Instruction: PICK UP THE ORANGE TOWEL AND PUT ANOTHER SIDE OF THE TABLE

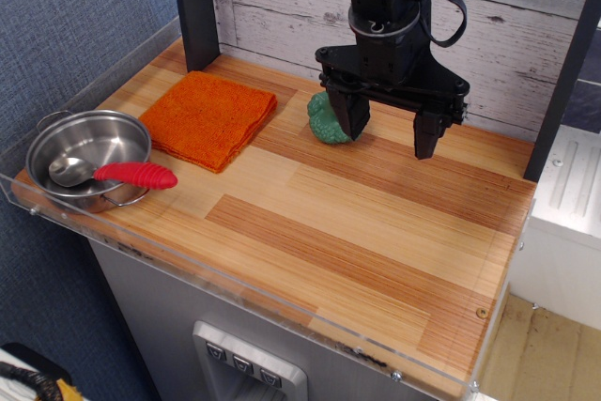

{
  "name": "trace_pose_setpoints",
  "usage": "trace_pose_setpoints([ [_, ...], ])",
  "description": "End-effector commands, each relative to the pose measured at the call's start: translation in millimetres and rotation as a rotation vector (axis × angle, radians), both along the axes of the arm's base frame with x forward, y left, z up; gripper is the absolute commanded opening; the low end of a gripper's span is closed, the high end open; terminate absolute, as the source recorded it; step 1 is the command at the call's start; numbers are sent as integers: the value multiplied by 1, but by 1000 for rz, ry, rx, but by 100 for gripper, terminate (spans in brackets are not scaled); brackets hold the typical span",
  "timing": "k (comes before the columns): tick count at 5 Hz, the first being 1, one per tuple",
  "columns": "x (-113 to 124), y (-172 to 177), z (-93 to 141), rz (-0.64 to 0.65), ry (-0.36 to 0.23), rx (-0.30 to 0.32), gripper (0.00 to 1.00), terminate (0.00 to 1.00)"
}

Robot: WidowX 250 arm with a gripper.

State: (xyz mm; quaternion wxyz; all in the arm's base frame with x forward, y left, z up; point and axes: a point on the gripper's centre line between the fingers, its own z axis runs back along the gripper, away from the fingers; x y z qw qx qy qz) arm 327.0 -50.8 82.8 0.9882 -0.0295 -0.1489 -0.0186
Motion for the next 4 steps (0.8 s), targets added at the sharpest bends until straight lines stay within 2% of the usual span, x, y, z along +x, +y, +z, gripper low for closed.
trace_pose_setpoints([
  [1, 0, 0, 0, 0, 0, 0, 100, 0],
  [2, -4, 21, -1, -95, 47, 76, 100, 0],
  [3, -11, 50, 1, -198, 80, 108, 100, 0],
  [4, -14, 83, -4, -237, 93, 130, 100, 0],
])
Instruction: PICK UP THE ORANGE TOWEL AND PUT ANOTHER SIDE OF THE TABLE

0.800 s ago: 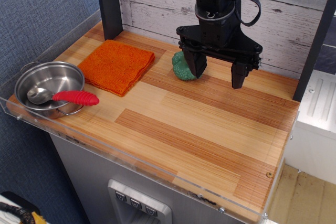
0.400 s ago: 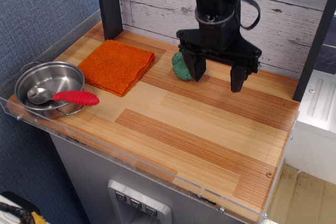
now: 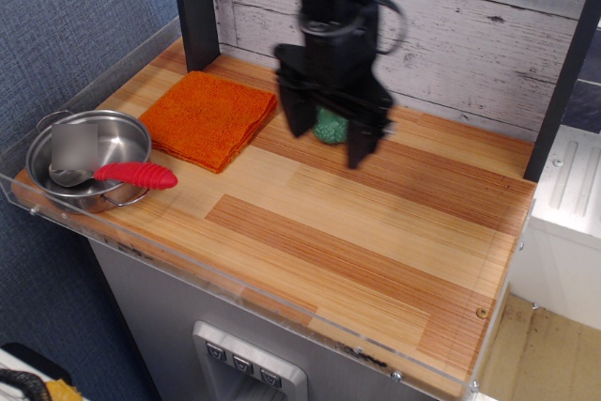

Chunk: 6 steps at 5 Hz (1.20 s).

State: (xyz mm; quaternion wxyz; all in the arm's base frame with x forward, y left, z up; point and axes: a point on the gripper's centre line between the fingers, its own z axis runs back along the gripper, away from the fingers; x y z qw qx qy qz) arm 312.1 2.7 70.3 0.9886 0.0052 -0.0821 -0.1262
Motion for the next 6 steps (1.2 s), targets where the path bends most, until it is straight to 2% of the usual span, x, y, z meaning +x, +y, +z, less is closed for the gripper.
trace_pose_setpoints([
  [1, 2, 65, 4, 1, -60, 4, 100, 0],
  [2, 9, 92, -4, -37, -34, 30, 100, 0],
  [3, 21, 115, -19, -94, -48, 6, 100, 0],
  [6, 37, 142, -28, -129, -21, 69, 100, 0],
])
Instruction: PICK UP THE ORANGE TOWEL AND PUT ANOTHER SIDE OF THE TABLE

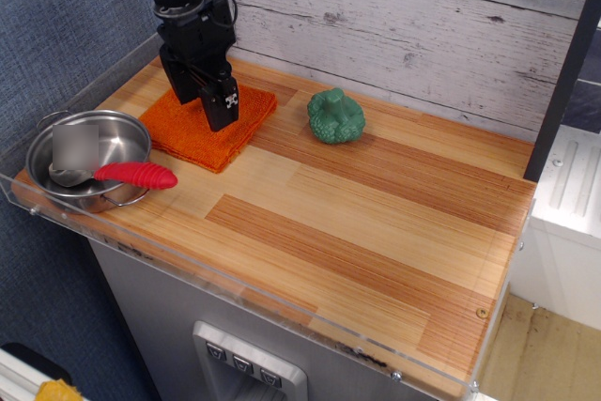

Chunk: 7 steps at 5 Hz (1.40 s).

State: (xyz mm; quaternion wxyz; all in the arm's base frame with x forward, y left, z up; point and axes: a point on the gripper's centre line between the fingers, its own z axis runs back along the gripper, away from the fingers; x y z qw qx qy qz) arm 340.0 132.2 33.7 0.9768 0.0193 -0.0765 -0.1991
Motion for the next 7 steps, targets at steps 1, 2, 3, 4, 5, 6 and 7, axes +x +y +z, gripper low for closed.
trace_pose_setpoints([
  [1, 12, 14, 0, 8, -5, 38, 100, 0],
  [2, 10, 14, -7, -11, 12, 38, 100, 0],
  [3, 7, 9, -8, -59, 20, 28, 100, 0],
  [4, 4, 2, -15, -105, 39, 7, 100, 0],
  [5, 3, -6, -15, -176, 40, -5, 100, 0],
  [6, 0, -13, -15, -232, 59, -11, 100, 0],
  [7, -3, -20, -16, -258, 68, -12, 100, 0],
])
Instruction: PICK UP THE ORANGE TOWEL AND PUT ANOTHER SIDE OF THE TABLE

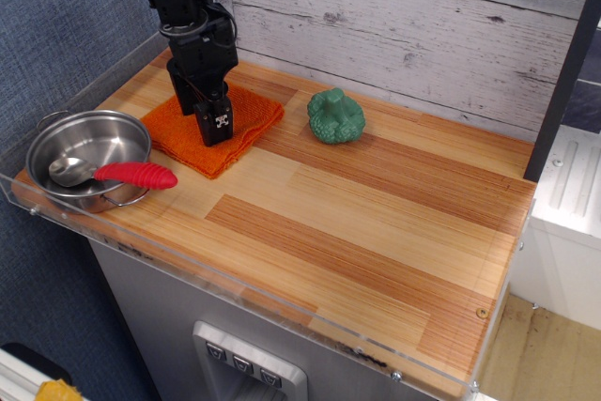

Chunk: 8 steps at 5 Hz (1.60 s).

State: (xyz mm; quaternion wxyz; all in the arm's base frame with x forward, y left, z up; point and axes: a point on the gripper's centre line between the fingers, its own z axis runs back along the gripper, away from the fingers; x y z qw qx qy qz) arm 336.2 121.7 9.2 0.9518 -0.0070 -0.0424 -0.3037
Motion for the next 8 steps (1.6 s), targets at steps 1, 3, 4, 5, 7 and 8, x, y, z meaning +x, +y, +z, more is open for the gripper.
trace_pose_setpoints([
  [1, -3, -16, 6, -48, 0, 10, 100, 0],
  [3, -14, -27, 4, -65, 44, 6, 100, 0],
  [4, -26, -31, 2, -51, 65, 10, 100, 0],
  [5, -31, -44, -2, -57, 71, 8, 100, 0],
  [7, -41, -80, -3, -67, 50, -1, 100, 0],
  [8, -45, -98, -4, -86, 45, -10, 100, 0],
])
